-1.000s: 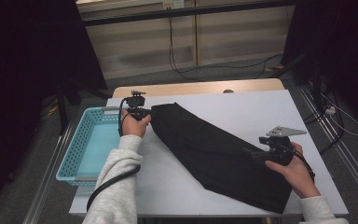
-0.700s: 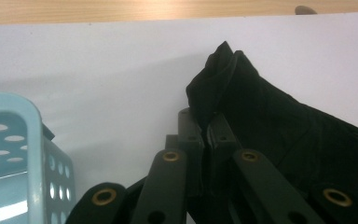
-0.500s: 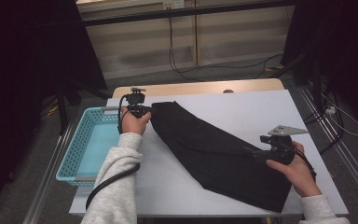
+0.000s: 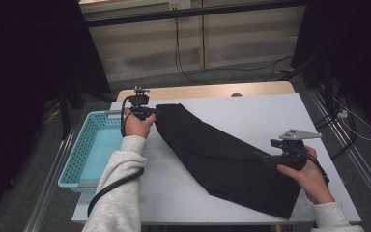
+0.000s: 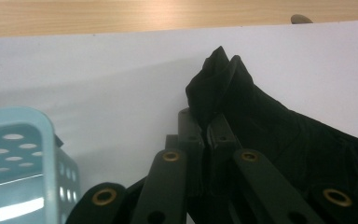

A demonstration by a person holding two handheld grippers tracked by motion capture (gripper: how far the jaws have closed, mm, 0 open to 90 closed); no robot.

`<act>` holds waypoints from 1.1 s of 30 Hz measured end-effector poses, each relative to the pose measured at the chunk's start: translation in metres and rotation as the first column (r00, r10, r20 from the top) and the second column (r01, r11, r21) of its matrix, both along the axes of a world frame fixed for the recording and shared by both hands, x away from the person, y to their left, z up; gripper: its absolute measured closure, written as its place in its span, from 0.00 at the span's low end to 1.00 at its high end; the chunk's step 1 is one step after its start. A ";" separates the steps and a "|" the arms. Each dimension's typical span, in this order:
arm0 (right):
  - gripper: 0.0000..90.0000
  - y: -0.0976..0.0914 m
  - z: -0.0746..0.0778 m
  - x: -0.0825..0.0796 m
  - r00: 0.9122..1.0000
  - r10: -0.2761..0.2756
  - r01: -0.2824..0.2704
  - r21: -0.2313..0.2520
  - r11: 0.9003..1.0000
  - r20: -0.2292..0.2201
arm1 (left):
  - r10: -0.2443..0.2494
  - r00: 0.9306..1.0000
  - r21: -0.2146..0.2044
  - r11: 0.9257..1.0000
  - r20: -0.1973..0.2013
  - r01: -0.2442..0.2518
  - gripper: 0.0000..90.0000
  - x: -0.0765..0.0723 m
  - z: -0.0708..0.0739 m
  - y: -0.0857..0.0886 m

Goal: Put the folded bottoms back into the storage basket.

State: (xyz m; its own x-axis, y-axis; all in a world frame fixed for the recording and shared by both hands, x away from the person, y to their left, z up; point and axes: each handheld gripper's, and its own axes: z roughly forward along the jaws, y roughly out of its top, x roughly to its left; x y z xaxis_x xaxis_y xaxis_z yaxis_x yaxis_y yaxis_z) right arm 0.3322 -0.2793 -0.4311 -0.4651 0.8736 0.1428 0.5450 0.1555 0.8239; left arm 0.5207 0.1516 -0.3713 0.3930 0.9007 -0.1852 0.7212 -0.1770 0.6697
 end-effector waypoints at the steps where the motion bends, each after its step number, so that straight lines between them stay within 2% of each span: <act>1: 0.17 -0.001 0.000 -0.001 1.000 -0.002 0.002 -0.001 1.000 -0.001 | -0.001 1.000 -0.003 1.000 0.000 0.001 0.97 0.000 0.002 0.001; 9: 0.17 -0.005 0.002 -0.004 1.000 -0.019 0.019 0.000 1.000 0.003 | -0.011 1.000 -0.006 1.000 0.021 0.011 0.97 0.000 0.015 -0.002; 13: 0.17 -0.005 0.004 -0.005 1.000 -0.011 0.012 -0.010 1.000 0.013 | 0.001 1.000 0.011 1.000 0.026 -0.001 0.97 0.003 0.020 0.000; 19: 0.17 -0.007 0.005 -0.005 1.000 -0.020 0.020 -0.003 1.000 0.015 | -0.007 0.999 -0.004 1.000 0.037 0.007 0.97 0.001 0.025 -0.002; 27: 0.17 -0.006 0.001 -0.004 1.000 -0.017 0.017 -0.008 1.000 0.005 | -0.104 0.994 -0.034 0.994 0.045 0.106 0.96 -0.015 0.023 -0.026; 33: 0.17 -0.006 0.000 -0.004 1.000 -0.016 0.016 -0.009 1.000 0.001 | -0.191 0.980 -0.061 0.979 0.059 0.195 0.96 -0.033 0.019 -0.047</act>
